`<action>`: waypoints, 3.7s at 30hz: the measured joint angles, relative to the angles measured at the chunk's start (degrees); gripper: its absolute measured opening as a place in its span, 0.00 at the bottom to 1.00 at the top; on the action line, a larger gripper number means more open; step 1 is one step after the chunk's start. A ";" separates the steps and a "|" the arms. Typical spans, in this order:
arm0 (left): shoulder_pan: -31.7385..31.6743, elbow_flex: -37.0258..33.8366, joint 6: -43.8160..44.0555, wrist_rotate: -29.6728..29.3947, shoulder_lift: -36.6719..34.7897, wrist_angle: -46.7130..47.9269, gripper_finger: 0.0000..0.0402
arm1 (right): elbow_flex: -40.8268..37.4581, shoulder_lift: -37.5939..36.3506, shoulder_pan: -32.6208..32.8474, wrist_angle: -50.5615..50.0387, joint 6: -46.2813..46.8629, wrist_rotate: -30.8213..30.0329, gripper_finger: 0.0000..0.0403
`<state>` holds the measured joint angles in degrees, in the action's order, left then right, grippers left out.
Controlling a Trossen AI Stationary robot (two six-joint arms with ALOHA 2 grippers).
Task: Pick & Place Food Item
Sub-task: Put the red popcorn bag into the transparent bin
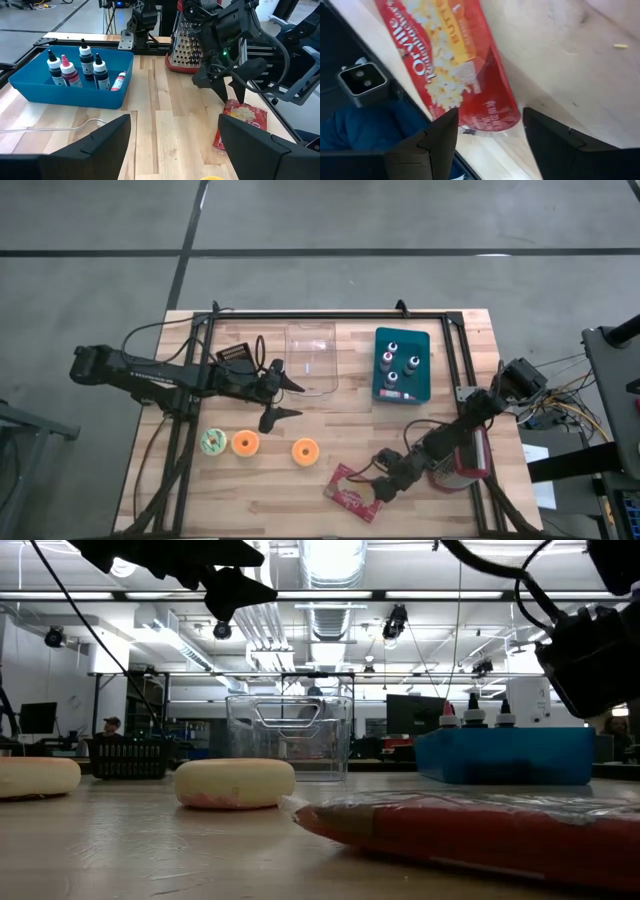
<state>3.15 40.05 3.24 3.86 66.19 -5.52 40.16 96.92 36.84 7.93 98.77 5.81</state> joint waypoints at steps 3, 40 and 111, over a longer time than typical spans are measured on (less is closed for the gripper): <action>0.01 0.00 -0.02 0.00 0.00 0.00 0.76 | 0.02 0.59 -0.03 -0.06 0.88 0.61 0.54; 0.00 0.00 0.00 -0.17 0.00 0.00 0.76 | -0.26 1.40 0.02 -0.62 -0.62 2.15 0.02; 0.01 0.00 -0.01 -0.17 0.00 0.02 0.76 | -0.20 -25.77 -0.09 -10.21 -39.34 -38.20 0.02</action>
<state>3.16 40.05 3.23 3.68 66.19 -5.50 39.97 71.15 36.75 -2.28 59.44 -32.38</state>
